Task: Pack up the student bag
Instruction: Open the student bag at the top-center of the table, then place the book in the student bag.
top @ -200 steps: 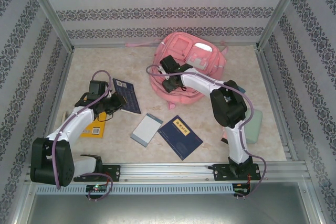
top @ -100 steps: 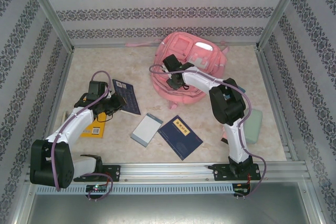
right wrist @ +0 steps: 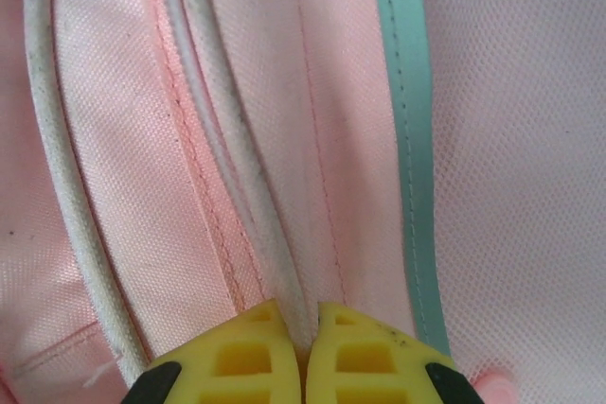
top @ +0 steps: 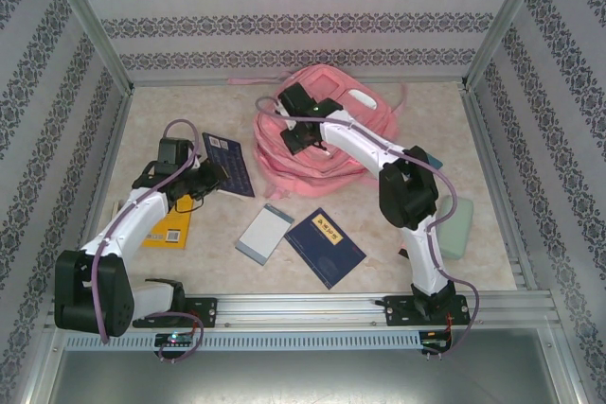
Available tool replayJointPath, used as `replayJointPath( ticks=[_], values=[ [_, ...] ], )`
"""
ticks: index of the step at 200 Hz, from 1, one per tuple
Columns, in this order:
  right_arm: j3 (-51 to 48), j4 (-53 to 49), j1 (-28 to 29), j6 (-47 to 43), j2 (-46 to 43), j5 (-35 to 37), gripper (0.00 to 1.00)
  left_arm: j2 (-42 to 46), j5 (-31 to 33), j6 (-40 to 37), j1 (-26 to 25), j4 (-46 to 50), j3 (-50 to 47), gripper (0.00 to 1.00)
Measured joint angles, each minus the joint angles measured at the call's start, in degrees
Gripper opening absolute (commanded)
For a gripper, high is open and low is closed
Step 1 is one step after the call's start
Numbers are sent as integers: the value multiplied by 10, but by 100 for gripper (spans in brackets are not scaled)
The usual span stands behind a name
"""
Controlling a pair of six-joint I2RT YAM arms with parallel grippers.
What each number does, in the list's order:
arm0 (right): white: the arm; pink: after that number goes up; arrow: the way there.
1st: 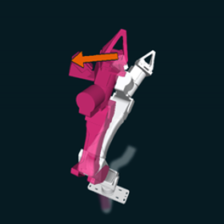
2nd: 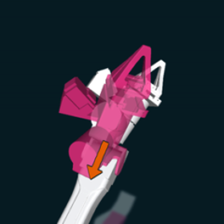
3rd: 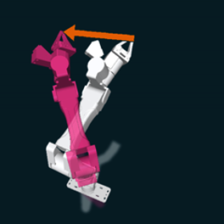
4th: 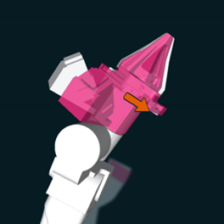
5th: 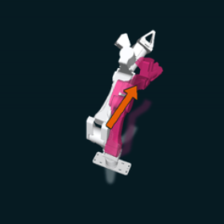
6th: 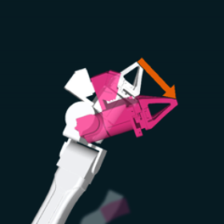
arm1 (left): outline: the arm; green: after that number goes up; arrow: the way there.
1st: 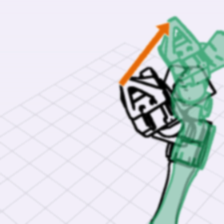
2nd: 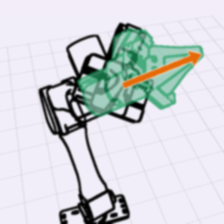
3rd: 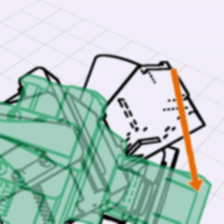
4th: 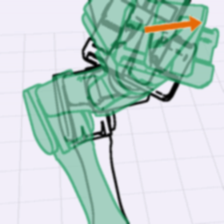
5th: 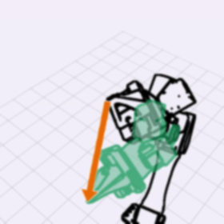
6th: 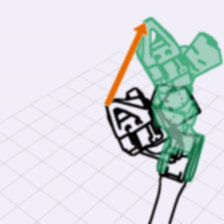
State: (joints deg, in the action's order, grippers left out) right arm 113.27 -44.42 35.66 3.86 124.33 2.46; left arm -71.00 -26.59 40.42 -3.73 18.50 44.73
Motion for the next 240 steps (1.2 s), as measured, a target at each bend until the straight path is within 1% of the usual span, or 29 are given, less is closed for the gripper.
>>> replayJointPath(
  ticks=[30,68,84,112,132,146,167,191,216,240],
  values=[
    [61,-18,-17,72,-18,-61,0,0,-7,10,0,-1,27,0],
    [70,-16,-62,170,-50,-143,0,9,-15,35,0,-9,73,0],
    [70,-15,-74,199,-55,-163,0,12,-25,58,0,-38,82,0],
    [60,0,-78,247,-66,-176,0,1,-34,113,-12,-118,81,0],
    [39,17,-78,285,-82,-187,0,-32,-33,146,-40,-180,81,0],
    [34,24,-78,310,-90,-194,0,-66,-31,163,-70,-221,81,0],
    [34,37,-78,345,-96,-202,0,-118,-25,182,-110,-269,81,0],
    [34,50,-82,375,-101,-211,0,-177,-17,205,-140,-320,86,0],
    [34,57,-82,394,-103,-214,0,-246,-6,232,-164,-378,110,0],
    [34,57,-85,402,-103,-215,0,-308,3,248,-192,-420,157,0]
  ],
)
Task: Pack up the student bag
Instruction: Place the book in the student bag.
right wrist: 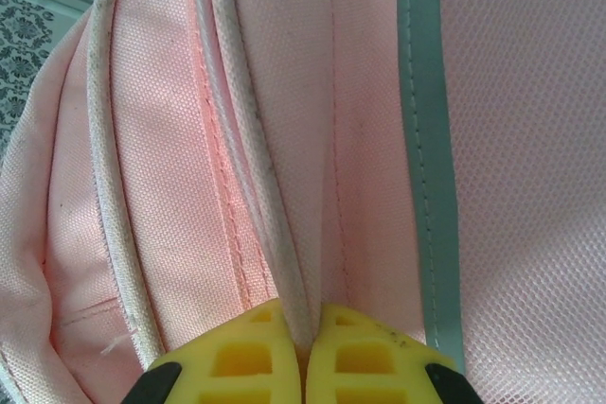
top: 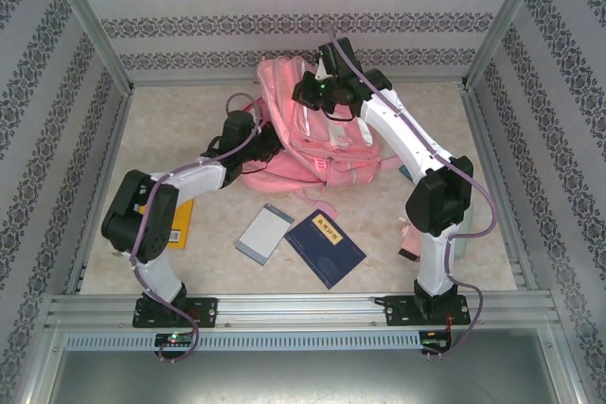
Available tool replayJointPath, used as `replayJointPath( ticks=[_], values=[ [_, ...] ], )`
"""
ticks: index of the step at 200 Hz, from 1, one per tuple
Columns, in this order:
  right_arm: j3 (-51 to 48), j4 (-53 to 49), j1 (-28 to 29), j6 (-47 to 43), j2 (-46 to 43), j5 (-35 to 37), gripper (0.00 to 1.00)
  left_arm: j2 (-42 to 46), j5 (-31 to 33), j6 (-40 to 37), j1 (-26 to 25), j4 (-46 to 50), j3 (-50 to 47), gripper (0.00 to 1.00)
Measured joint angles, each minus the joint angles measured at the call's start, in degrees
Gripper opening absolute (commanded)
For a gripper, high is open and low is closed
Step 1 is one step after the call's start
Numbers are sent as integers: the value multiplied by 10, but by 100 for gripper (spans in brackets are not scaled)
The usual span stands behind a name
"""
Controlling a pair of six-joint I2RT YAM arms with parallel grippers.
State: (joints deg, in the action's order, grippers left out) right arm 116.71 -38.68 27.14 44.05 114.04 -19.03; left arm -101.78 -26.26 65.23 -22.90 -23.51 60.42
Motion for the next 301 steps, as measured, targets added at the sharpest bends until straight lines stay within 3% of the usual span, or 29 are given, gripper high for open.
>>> replayJointPath(
  ticks=[56,86,180,221,265,286,301],
  values=[
    [-3,-2,-28,6,-2,18,0,-125,5,2,-51,-17,132,0],
    [-10,-3,-27,6,-9,17,0,-160,10,2,-60,-18,143,0],
    [-40,8,-27,9,-62,-2,0,-21,85,-104,-63,111,136,0],
    [-40,5,-30,9,-64,-2,0,-57,52,-101,-63,89,138,0],
    [-48,6,-33,8,-64,5,0,-190,-2,-77,-64,74,191,0],
    [-52,8,-38,8,-64,8,0,-240,-10,-71,-71,82,238,5],
    [-56,12,-41,8,-64,10,0,-267,-14,-71,-79,99,282,21]
  ],
)
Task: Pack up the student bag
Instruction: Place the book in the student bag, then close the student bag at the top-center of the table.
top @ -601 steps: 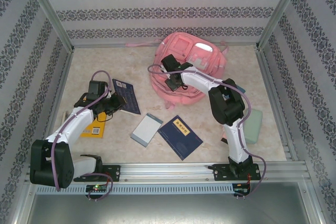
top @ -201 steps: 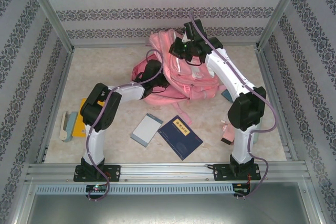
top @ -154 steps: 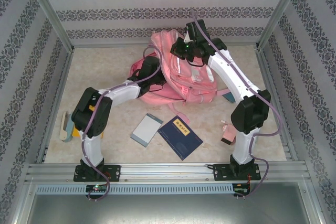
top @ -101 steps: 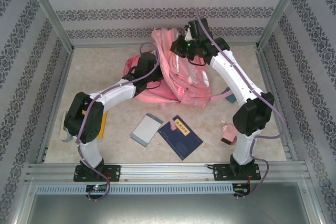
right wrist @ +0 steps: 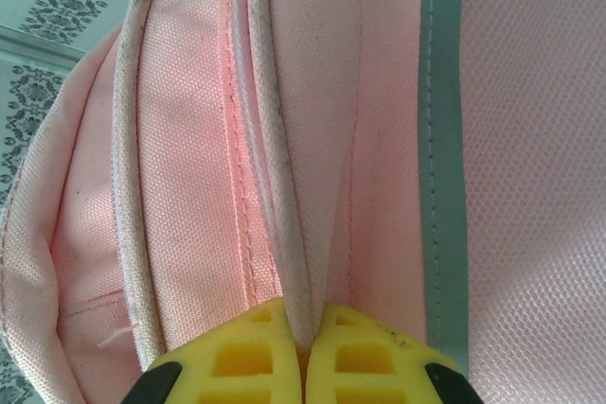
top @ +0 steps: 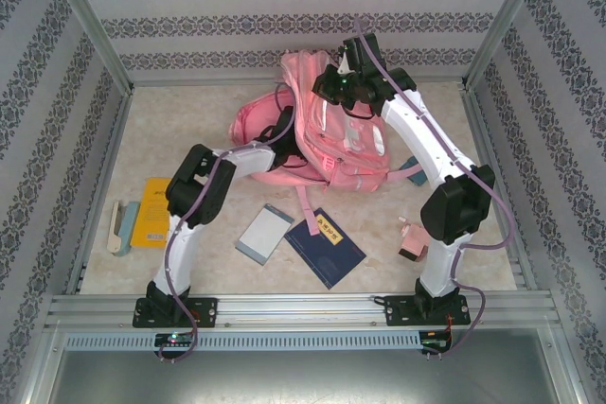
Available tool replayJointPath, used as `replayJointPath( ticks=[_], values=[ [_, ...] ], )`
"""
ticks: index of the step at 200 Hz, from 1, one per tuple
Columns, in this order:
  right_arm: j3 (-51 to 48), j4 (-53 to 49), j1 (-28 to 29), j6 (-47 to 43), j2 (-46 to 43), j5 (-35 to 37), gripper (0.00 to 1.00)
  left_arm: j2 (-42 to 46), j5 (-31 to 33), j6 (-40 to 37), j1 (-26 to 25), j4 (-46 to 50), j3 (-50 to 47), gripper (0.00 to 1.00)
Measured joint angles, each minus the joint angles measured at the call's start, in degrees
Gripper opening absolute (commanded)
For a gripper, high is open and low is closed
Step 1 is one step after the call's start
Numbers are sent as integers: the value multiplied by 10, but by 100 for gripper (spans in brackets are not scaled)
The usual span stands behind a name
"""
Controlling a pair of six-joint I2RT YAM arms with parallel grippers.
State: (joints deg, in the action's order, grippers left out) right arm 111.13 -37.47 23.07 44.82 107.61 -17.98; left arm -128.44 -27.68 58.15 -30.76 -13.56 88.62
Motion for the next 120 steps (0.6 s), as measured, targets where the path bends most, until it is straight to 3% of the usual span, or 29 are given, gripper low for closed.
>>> replayJointPath(
  ticks=[25,51,58,120],
  values=[
    [-3,-2,-6,-11,0,8,0,-12,-8,-2,-9,16,31,54],
    [-16,2,-12,-33,0,8,0,-10,-3,-12,-10,45,30,72],
    [-23,6,-14,-40,-2,7,0,-5,-1,-14,-9,52,26,81],
    [-66,19,-27,-89,-7,7,0,124,43,-31,24,139,-61,83]
  ],
)
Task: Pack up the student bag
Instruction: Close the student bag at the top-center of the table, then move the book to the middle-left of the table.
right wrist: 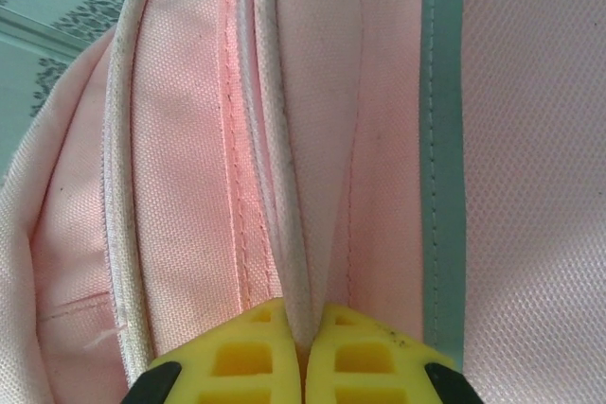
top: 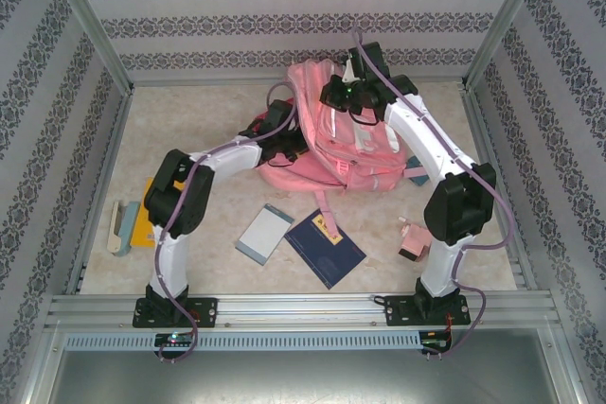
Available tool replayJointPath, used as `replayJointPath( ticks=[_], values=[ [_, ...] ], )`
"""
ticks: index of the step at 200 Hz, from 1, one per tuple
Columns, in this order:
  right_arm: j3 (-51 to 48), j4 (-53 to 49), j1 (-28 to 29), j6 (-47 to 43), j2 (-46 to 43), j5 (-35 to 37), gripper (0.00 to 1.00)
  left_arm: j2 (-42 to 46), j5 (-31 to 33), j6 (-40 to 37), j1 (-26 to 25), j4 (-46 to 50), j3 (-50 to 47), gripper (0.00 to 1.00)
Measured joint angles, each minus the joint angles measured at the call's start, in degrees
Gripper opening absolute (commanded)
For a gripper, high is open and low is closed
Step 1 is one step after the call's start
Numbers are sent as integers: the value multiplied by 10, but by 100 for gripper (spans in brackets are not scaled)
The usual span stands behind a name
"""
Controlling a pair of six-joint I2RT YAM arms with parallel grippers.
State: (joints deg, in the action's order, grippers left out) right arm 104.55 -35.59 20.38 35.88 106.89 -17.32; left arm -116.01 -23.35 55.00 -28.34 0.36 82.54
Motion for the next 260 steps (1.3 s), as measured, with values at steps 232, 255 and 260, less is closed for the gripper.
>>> replayJointPath(
  ticks=[232,255,260],
  values=[
    [-132,70,73,-56,-33,61,98,310,188,-121,366,329,-330,87],
    [-150,81,78,-56,-57,65,98,289,172,-98,367,310,-349,85],
    [-153,82,79,-56,-61,66,98,291,167,-89,367,305,-350,85]
  ],
)
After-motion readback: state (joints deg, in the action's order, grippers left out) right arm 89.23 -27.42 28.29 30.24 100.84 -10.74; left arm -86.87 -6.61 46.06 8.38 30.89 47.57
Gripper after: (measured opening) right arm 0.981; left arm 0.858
